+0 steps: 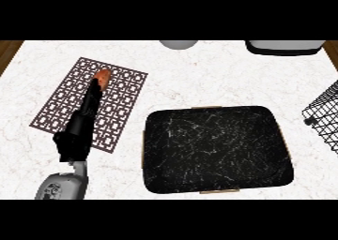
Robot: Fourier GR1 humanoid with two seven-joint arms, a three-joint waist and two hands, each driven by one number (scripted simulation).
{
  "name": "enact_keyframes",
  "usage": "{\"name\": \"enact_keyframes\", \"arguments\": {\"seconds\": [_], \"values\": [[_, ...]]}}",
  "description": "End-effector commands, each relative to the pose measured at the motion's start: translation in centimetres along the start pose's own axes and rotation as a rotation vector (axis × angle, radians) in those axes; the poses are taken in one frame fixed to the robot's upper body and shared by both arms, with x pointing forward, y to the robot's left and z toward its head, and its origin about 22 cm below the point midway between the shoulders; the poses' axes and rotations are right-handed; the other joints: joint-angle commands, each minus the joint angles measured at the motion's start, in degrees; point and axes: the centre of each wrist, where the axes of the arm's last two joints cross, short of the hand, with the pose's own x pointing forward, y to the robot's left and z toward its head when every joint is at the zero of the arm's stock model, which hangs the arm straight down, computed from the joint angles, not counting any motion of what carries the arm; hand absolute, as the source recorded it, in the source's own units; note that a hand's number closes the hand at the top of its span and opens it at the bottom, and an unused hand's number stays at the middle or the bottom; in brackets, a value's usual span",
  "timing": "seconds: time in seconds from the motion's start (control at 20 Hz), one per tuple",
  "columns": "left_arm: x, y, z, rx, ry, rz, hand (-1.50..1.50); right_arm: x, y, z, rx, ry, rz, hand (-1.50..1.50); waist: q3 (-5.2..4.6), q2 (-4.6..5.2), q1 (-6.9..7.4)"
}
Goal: Pick the cupcake from the tray and place it in the tiered basket
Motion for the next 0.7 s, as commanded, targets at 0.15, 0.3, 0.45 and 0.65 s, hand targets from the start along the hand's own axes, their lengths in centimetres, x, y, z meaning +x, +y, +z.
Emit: {"name": "enact_keyframes", "arguments": {"seconds": [0.15, 0.3, 0.45, 0.65], "values": [[-0.9, 0.0, -0.9, -0.007, 0.008, 0.004, 0.00, -0.3, 0.5, -3.7, -0.014, 0.009, 0.052, 1.50, 0.02, 0.03, -0.10], [-0.1, 0.0, -0.4, -0.004, 0.008, 0.001, 0.00, -2.6, 4.2, -4.3, -0.009, 0.012, 0.109, 1.50, 0.06, 0.07, 0.41], [0.2, -1.8, -0.8, -0.023, -0.005, -0.010, 0.00, -3.0, 2.9, -5.7, 0.008, 0.044, 0.117, 1.50, 0.05, 0.09, 0.35], [0.8, -1.2, -0.2, -0.023, -0.009, 0.005, 0.00, -5.7, 6.5, -5.6, 0.047, 0.173, -0.168, -1.50, 0.08, 0.17, 1.40]]}}
